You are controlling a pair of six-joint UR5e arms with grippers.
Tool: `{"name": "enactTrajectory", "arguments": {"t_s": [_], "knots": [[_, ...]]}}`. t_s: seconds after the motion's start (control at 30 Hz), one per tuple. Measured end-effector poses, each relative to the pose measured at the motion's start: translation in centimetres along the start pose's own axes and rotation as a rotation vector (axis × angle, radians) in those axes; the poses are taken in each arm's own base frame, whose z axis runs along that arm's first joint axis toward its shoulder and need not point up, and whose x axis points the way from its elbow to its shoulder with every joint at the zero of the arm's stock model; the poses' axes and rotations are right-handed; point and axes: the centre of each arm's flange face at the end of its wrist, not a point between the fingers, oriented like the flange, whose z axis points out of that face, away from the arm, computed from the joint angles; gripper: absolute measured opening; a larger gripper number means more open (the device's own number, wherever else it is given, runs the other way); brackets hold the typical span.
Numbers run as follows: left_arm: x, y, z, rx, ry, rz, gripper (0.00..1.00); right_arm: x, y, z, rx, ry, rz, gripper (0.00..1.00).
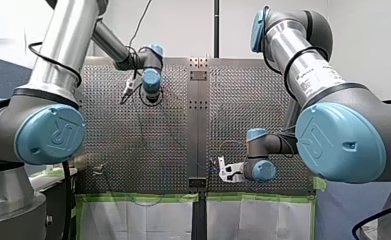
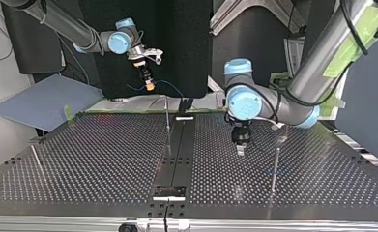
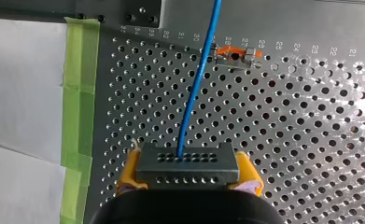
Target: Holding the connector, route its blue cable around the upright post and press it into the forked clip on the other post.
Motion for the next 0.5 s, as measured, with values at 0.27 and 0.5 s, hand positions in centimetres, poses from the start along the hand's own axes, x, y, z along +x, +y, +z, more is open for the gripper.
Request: {"name": "enactTrajectory", "arguments": {"t_s": [0.27,0.5], "knots": [[6.1,-4.6,-1.8,0.036,0.118,0.119,1.0,0.0,0.0,0.0,0.0,-0.004,0.001,0.0],[9.5,-8.2,-3.9,0.07,0.147,0.166,1.0,-0.1,0.0,-0.1,0.0,-0.007,0.002,0.0]]}}
